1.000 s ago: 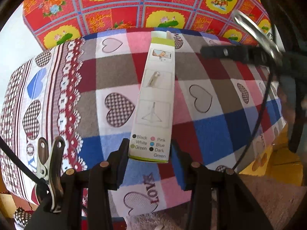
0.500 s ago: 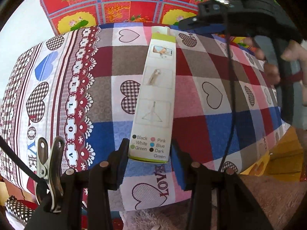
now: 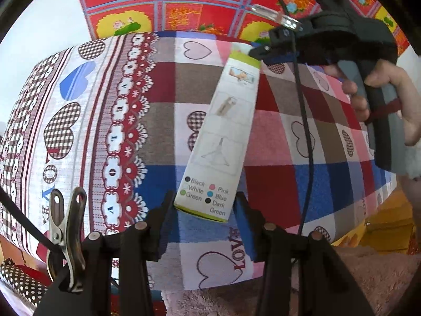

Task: Collect trash
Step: 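Close the right tool on the box's green end while the left tool holds the box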

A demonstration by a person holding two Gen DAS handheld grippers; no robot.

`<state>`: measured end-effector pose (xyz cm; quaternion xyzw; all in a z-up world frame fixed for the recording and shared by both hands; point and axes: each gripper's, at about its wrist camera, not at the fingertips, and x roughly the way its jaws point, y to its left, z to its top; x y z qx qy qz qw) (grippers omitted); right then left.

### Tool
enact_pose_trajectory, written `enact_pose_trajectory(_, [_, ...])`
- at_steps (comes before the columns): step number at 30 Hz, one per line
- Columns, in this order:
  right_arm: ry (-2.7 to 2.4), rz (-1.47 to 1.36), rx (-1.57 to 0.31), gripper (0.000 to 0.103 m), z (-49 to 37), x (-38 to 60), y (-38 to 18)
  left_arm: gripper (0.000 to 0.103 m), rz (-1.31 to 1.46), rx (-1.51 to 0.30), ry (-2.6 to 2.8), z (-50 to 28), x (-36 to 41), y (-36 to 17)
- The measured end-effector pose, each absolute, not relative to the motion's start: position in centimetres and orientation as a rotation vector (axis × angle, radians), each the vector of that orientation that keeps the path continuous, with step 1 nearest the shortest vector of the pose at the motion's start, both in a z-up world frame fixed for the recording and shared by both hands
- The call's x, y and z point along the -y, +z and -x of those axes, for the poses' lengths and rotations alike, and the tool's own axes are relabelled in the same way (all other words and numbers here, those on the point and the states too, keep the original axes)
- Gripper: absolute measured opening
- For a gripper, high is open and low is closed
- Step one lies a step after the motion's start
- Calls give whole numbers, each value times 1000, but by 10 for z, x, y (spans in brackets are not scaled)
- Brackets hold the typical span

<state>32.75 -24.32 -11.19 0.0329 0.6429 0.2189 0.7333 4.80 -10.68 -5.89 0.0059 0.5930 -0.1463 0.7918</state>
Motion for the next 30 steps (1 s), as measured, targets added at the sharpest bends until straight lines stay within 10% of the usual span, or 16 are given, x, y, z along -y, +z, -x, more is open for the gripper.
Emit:
enact_pose_trajectory(9, [497,-168,-1425,5,-324,243,-109,46,-33,-1248,-333,-48,98,-55])
enact_pose_trajectory(30, [474,-280,-1352,5,-294,202,-63,46,-29,-1190,-386,-32,17,-34])
